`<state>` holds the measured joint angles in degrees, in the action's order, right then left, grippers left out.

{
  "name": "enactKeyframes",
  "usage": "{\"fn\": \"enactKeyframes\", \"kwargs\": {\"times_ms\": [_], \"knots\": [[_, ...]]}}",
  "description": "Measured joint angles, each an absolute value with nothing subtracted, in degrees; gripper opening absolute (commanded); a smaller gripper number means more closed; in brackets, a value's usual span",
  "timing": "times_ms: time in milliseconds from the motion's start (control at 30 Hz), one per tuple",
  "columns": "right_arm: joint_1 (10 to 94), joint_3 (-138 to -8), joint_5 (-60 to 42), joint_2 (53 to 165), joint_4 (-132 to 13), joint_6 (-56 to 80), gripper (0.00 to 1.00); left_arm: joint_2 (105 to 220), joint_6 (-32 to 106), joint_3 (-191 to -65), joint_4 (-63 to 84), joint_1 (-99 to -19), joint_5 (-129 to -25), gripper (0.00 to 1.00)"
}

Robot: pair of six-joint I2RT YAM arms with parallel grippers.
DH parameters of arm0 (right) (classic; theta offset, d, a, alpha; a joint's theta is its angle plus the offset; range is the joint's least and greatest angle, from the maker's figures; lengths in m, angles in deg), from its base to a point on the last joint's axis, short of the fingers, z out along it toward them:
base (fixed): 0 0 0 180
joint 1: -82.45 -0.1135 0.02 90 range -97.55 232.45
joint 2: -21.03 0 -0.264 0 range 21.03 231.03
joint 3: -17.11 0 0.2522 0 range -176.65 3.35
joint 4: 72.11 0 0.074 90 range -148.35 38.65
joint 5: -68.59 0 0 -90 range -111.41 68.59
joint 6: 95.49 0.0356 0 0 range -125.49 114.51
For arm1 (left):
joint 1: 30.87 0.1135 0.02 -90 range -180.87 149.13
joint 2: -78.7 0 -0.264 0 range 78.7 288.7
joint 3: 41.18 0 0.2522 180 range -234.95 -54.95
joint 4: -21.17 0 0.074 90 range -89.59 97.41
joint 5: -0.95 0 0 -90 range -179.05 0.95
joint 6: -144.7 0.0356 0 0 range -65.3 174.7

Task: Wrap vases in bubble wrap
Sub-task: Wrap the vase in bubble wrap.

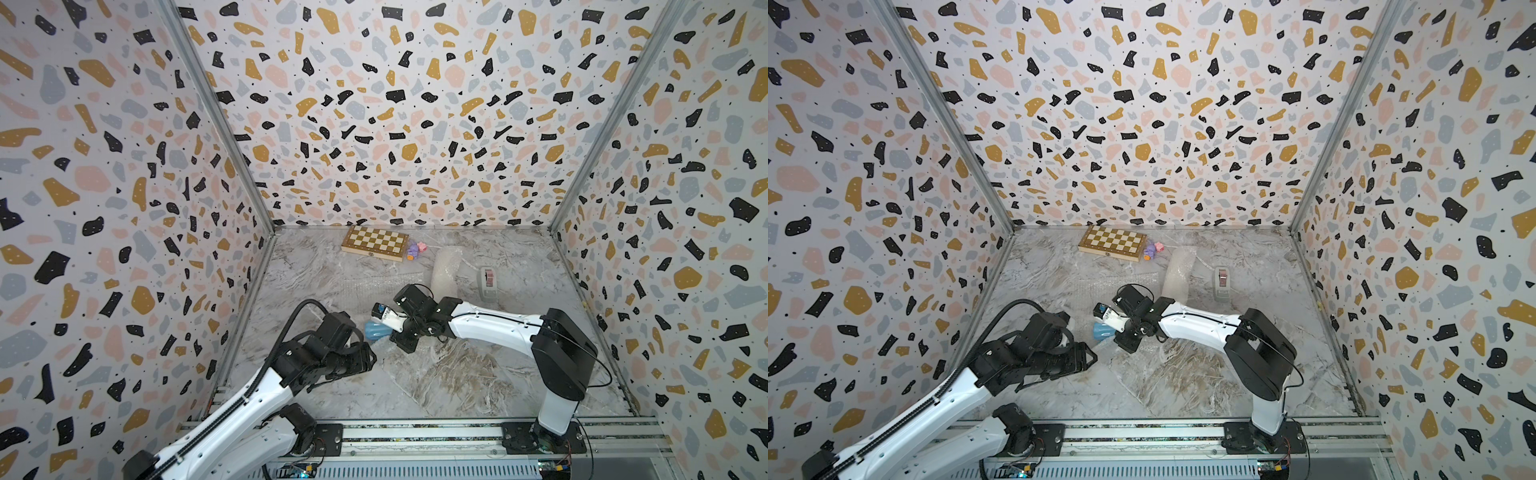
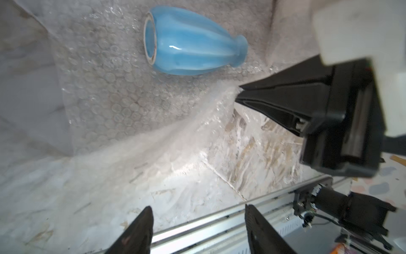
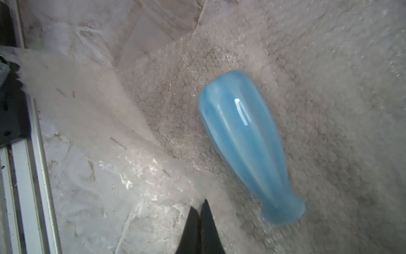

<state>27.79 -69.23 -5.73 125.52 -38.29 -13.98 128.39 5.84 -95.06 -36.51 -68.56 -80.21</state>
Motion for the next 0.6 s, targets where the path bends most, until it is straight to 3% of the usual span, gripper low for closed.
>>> {"fn": "enactKeyframes", "kwargs": {"times_ms": [600], "knots": [[35.3,-78.3,1.2,128.6,-36.4,-11.3,0.0,138.1,11.9,-101.2,-31.0,-65.0,-83.6,0.64]]}}
